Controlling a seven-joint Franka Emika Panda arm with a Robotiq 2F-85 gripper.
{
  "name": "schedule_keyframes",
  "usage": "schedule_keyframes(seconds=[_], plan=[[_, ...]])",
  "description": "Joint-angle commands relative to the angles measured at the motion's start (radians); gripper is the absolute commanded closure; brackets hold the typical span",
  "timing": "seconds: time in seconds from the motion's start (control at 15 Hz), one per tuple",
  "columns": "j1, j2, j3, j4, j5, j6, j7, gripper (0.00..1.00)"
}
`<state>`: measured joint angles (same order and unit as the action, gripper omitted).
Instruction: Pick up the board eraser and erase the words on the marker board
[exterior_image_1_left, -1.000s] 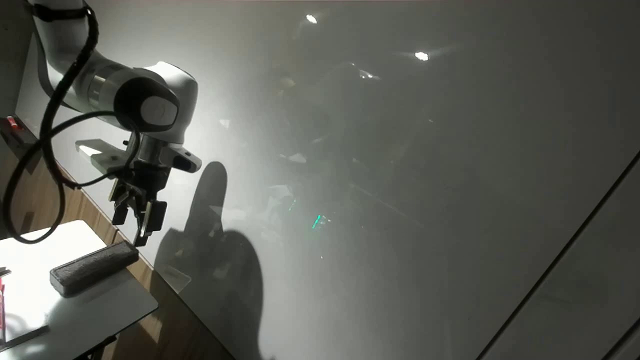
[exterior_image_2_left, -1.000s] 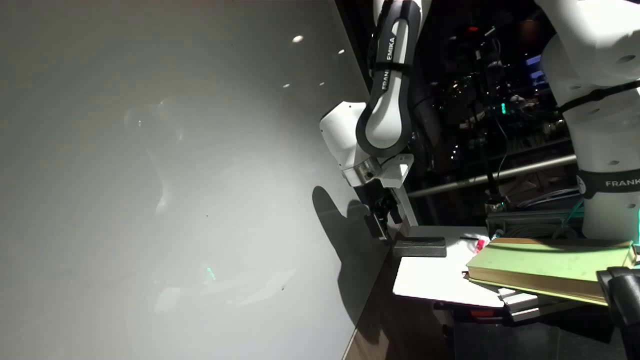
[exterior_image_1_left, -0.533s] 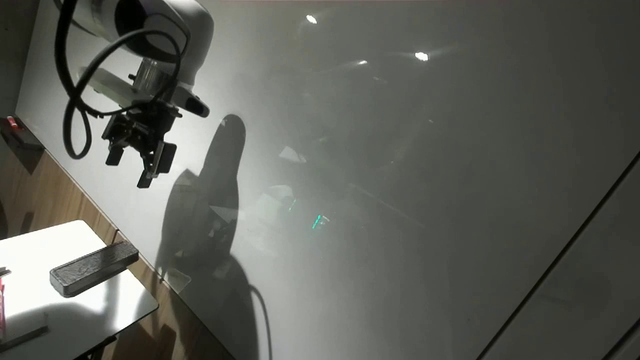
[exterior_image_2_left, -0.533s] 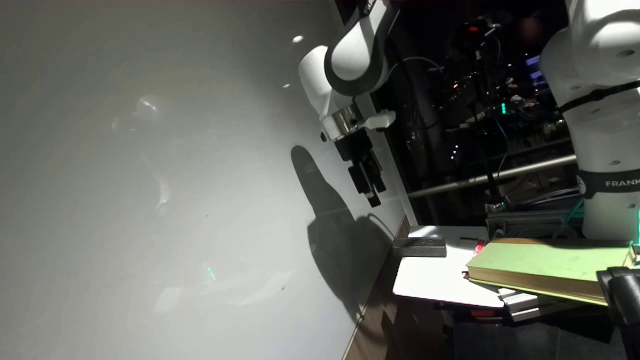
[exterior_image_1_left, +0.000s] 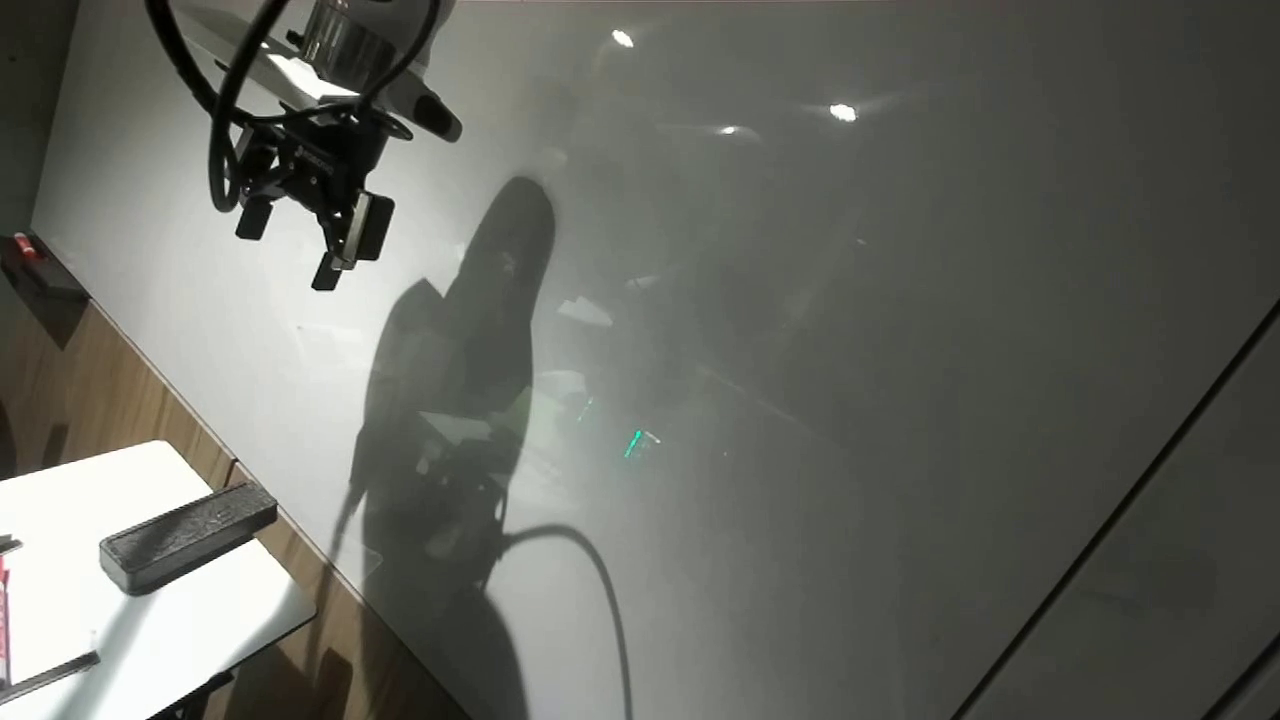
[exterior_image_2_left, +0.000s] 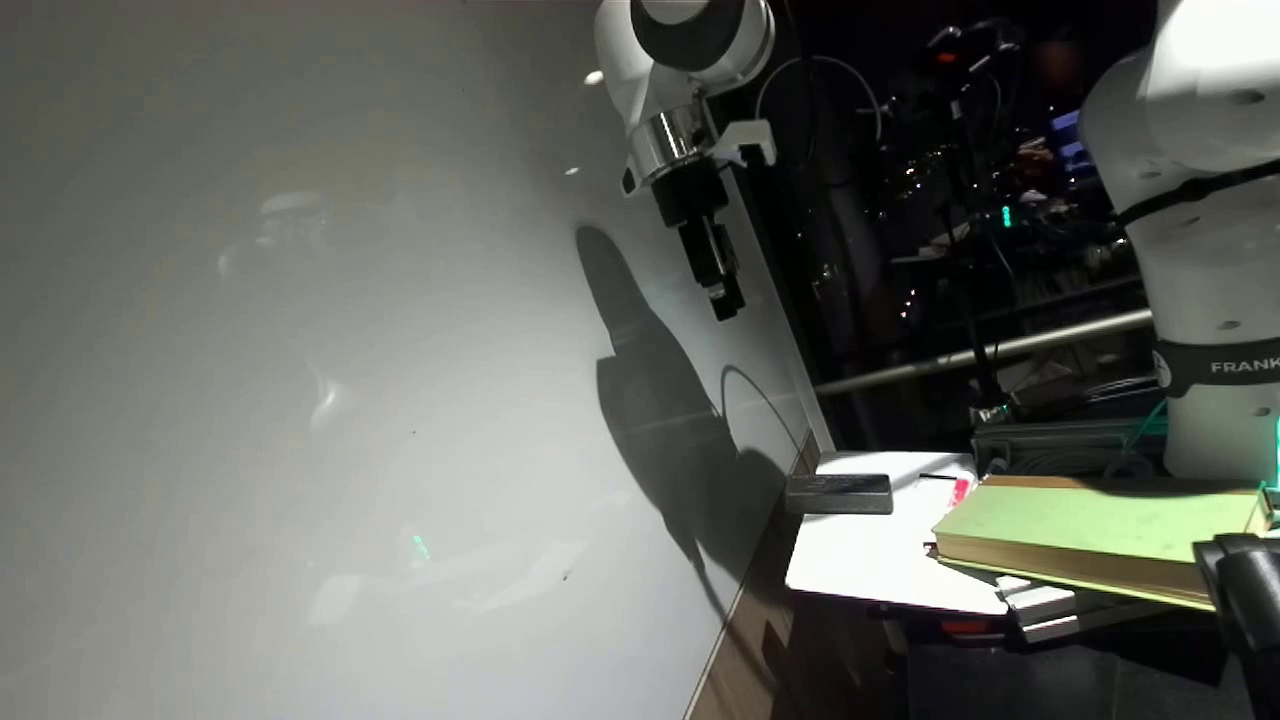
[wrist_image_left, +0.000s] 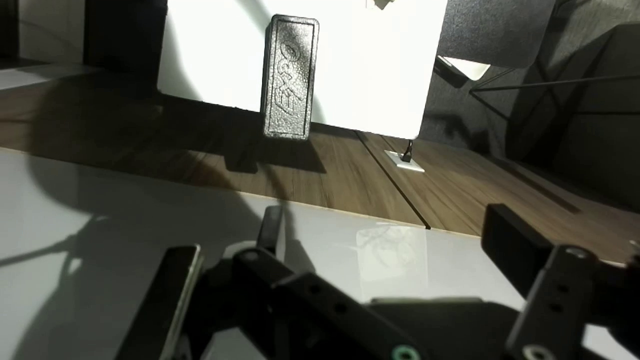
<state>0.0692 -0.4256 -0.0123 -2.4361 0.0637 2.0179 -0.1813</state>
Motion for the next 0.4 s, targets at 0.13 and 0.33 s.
schedule_keyframes(seconds=[0.13,0.33], plan=[[-0.002,0.024,0.004,0.0,0.001,0.0,0.0,0.0],[-0.002,0.027,0.005,0.001,0.001,0.001,0.0,0.0]])
